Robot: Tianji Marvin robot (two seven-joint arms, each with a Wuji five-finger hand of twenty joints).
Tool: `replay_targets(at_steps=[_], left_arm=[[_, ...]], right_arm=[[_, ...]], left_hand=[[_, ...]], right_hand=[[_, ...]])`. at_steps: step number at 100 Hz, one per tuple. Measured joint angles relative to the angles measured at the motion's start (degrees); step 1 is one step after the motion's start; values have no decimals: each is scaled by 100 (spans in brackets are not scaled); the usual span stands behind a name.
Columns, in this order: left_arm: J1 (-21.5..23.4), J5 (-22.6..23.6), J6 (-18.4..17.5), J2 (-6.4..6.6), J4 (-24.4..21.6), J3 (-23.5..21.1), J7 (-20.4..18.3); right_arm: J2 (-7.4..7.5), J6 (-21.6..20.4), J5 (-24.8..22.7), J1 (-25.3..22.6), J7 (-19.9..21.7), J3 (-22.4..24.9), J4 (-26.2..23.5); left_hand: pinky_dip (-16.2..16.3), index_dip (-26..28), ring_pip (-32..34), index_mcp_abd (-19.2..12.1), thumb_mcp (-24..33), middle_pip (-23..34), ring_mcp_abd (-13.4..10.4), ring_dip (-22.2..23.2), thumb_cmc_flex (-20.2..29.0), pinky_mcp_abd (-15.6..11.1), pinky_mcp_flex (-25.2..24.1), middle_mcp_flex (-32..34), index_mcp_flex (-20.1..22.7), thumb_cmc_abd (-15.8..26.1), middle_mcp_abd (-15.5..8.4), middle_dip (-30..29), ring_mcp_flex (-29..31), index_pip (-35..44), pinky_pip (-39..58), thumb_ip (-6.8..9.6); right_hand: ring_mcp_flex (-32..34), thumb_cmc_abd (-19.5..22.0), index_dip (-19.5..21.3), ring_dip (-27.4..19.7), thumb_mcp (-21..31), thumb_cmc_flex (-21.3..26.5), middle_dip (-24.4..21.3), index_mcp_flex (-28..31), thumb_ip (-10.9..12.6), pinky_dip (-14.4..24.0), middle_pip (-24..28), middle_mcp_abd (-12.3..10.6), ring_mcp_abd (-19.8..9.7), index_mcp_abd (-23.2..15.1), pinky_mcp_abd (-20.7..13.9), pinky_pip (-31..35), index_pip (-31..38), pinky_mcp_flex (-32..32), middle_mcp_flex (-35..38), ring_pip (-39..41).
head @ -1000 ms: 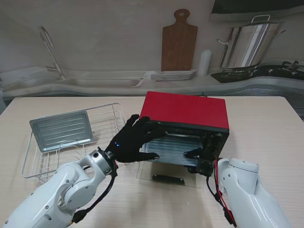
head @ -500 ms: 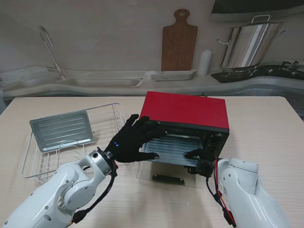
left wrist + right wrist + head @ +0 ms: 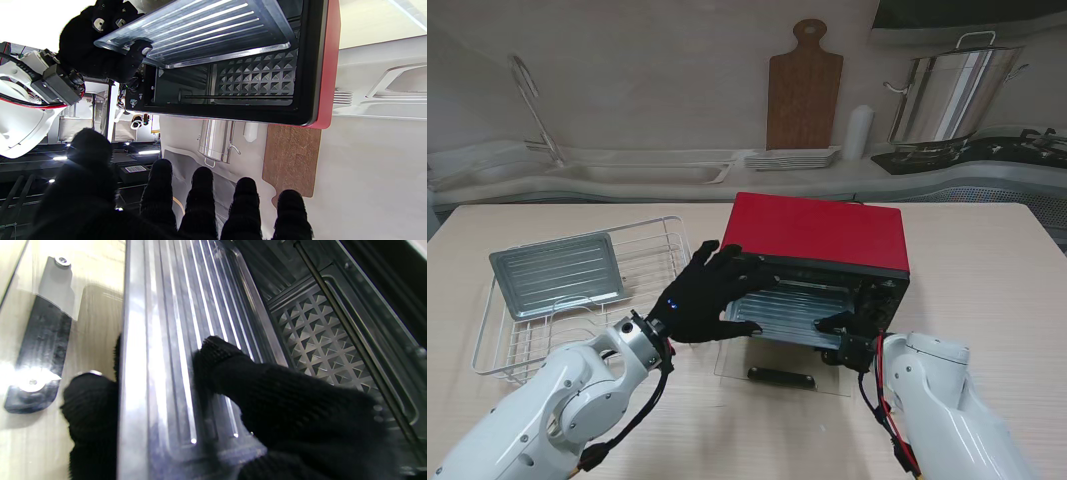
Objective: Slide the trays into the oven
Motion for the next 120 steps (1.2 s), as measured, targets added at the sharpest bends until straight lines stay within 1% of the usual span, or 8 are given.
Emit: replay_targets(at_steps=[37, 65, 91, 107, 115, 120], left_arm=[[0, -5, 0, 0, -2, 0, -9], [10, -5, 4, 0, -7, -8, -17], [19, 0, 5, 1, -16, -11, -25], [25, 2, 10, 2, -25, -13, -26], [29, 3, 11, 2, -28, -15, -28], [32, 3, 12, 2, -30, -18, -35]], right_arm=[[-35, -44, 60, 169, -153, -65, 151], [-69, -57, 55, 359, -200, -90, 364], [-83, -72, 60, 419, -230, -95, 424], [-84, -84, 106, 424, -247, -92, 426], [-84, -96, 142, 425, -247, -88, 427], [-83, -104, 158, 426, -241, -87, 428]], left_hand=[[-1, 0, 0, 0, 0, 0, 0, 0, 0, 0, 0, 0, 0, 0, 0, 0, 0, 0, 0, 0], [-1, 0, 1, 0, 0, 0, 0, 0, 0, 0, 0, 0, 0, 0, 0, 0, 0, 0, 0, 0], [-1, 0, 0, 0, 0, 0, 0, 0, 0, 0, 0, 0, 0, 0, 0, 0, 0, 0, 0, 0], [-1, 0, 1, 0, 0, 0, -1, 0, 0, 0, 0, 0, 0, 0, 0, 0, 0, 0, 0, 0], [-1, 0, 1, 0, 0, 0, -1, 0, 0, 0, 0, 0, 0, 0, 0, 0, 0, 0, 0, 0], [-1, 0, 0, 0, 0, 0, -1, 0, 0, 0, 0, 0, 0, 0, 0, 0, 0, 0, 0, 0]], right_hand=[[1, 12, 0, 0, 0, 0, 0, -1, -1, 0, 0, 1, 0, 0, 0, 0, 0, 0, -1, 0], [1, 13, 0, 0, 0, 0, 0, -1, -1, 0, 0, 0, 1, -30, 0, 0, 48, 0, -1, 0], [1, 22, -27, 0, -4, 0, -13, -1, -1, 0, 0, 2, 1, -32, 0, 0, 49, -7, -22, 0], [-10, 91, -183, 0, -9, 0, -90, -137, -1, 1, -9, 39, 9, -49, 1, 0, 119, -77, -168, -6], [-81, 212, -339, 2, -68, 0, -144, -308, 24, 13, -16, 49, 21, -65, 2, 0, 241, -161, -231, -18], [-206, 293, -526, 4, -74, 0, -181, -373, 27, 73, -29, 53, 37, -65, 2, -1, 312, -291, -338, -81]])
